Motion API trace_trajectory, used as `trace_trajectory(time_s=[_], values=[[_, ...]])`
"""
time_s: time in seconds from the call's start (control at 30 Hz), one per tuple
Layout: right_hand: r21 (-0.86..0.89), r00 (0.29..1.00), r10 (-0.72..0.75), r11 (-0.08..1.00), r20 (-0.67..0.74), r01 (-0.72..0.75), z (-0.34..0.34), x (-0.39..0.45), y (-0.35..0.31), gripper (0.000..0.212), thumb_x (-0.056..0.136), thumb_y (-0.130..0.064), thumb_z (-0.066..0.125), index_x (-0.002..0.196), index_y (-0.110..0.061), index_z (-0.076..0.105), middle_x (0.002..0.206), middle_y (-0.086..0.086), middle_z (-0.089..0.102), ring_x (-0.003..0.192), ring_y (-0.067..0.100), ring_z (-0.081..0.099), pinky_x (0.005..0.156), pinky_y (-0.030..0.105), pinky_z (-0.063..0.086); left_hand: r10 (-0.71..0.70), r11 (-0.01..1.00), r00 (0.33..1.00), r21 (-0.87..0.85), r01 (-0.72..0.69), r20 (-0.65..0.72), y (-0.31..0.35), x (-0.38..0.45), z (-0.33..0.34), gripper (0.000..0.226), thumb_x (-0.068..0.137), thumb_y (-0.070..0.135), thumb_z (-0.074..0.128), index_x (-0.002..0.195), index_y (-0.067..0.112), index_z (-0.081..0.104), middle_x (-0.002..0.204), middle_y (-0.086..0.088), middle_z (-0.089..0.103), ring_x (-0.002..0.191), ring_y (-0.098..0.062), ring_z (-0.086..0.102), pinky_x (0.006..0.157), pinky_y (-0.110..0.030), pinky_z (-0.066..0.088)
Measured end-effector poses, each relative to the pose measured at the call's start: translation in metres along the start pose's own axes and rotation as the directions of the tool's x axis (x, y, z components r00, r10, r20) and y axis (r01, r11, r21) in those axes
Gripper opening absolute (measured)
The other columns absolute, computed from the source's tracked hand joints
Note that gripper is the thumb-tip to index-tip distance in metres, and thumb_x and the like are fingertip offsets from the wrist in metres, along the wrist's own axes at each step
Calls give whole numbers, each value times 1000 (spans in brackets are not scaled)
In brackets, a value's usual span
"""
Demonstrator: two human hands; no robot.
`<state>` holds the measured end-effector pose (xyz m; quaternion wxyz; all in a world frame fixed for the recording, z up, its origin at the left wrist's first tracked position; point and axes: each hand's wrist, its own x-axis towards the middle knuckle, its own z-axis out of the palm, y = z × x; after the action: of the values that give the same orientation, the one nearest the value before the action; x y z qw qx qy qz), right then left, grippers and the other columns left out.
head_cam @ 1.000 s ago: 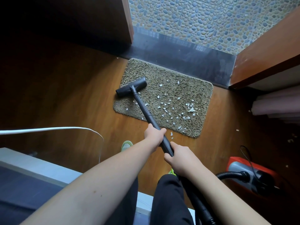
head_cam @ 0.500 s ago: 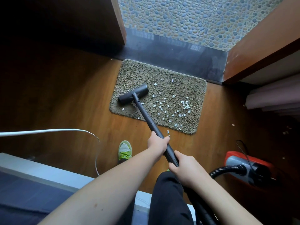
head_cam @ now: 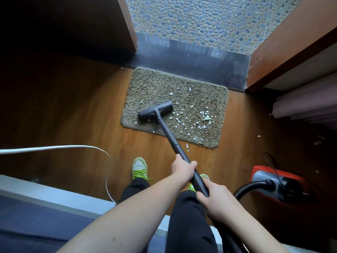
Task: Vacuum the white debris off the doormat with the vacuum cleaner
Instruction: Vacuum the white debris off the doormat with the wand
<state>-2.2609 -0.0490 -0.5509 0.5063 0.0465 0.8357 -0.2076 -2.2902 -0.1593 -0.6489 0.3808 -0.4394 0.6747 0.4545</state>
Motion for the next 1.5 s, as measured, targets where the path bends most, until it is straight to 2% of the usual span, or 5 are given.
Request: trace_trajectory(time_s=[0.17,0.37,0.8,1.1,1.5], values=[[12,1000,17,1000,-12,-17,3,-10,8,34,93,-39,49,125,-28,52,92,2,67,75,18,65,69,31,53,3,1000,1000,11,-3,25,-1,-10,4,56,87,28,62,137,16,38,106,-4,55,98,-31,64,84,-44,59],[17,1000,8,1000,-2,-8,10,-16,9,22,92,-39,48,112,-30,51,83,0,66,65,17,65,63,31,53,23,1000,1000,1,-23,21,-9,-17,0,53,86,27,62,133,15,40,106,-5,57,94,-29,64,84,-42,58],[-7,999,-2,1000,33,2,25,-19,7,26,93,-38,48,118,-34,51,88,-4,65,76,15,62,62,25,46,-10,1000,1000,-3,10,23,-30,-18,-3,54,87,27,60,135,14,39,105,-4,53,98,-31,63,84,-43,58],[-48,1000,10,999,27,-9,23,-7,-10,19,95,-35,46,111,-25,49,91,0,63,74,18,58,61,28,44,2,1000,1000,-7,-3,-3,-22,-6,-12,54,90,25,59,139,13,38,105,-5,52,90,-28,58,67,-35,55],[-83,999,27,996,20,-25,17,-2,-15,12,95,-33,45,99,-22,42,86,1,58,66,16,51,52,25,37,14,999,1000,-32,-14,-6,-16,-2,-14,50,89,26,62,133,13,42,105,-5,53,92,-29,59,76,-37,58]])
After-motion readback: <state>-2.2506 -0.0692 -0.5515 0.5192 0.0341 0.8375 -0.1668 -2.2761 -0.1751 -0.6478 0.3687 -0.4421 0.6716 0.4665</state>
